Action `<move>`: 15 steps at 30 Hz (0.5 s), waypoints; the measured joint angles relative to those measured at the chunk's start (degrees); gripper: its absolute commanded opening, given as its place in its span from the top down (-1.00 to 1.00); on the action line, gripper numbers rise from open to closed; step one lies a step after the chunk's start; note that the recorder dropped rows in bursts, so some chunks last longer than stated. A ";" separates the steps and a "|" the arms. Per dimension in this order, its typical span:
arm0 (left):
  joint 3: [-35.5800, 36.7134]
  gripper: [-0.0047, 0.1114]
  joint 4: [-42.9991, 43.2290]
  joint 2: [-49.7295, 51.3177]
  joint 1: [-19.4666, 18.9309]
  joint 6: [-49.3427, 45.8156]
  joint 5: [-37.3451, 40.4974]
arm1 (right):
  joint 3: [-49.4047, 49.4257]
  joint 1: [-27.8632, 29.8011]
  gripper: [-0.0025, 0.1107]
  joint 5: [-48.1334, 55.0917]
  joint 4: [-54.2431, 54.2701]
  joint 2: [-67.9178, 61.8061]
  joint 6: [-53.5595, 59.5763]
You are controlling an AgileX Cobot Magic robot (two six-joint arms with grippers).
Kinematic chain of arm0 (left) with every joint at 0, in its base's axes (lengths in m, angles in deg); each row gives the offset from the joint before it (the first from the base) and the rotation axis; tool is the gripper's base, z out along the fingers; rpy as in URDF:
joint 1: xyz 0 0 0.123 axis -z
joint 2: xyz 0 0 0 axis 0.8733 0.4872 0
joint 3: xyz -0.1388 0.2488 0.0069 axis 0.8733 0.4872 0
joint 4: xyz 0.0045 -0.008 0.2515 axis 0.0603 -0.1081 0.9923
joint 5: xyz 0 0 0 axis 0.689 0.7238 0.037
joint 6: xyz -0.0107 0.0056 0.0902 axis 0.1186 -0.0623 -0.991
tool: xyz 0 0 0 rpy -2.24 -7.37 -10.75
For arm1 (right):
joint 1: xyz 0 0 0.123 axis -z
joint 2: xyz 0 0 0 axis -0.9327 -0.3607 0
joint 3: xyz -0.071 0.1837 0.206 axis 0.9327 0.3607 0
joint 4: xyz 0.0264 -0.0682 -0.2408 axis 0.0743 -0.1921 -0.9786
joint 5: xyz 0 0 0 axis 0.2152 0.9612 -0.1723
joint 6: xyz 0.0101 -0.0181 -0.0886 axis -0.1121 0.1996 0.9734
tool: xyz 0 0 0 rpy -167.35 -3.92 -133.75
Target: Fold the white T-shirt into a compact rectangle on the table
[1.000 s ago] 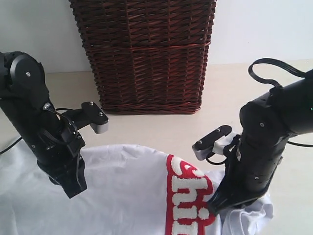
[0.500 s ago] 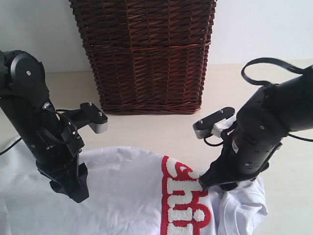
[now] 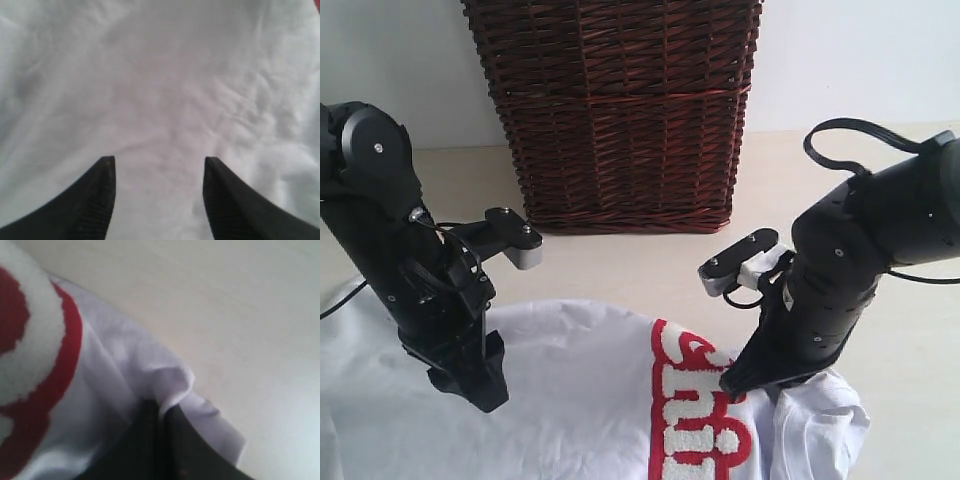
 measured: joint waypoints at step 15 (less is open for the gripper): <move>-5.49 0.01 11.93 0.00 -0.72 11.44 0.01 | 6.36 -17.67 0.96 0.49 6.85 24.35 5.09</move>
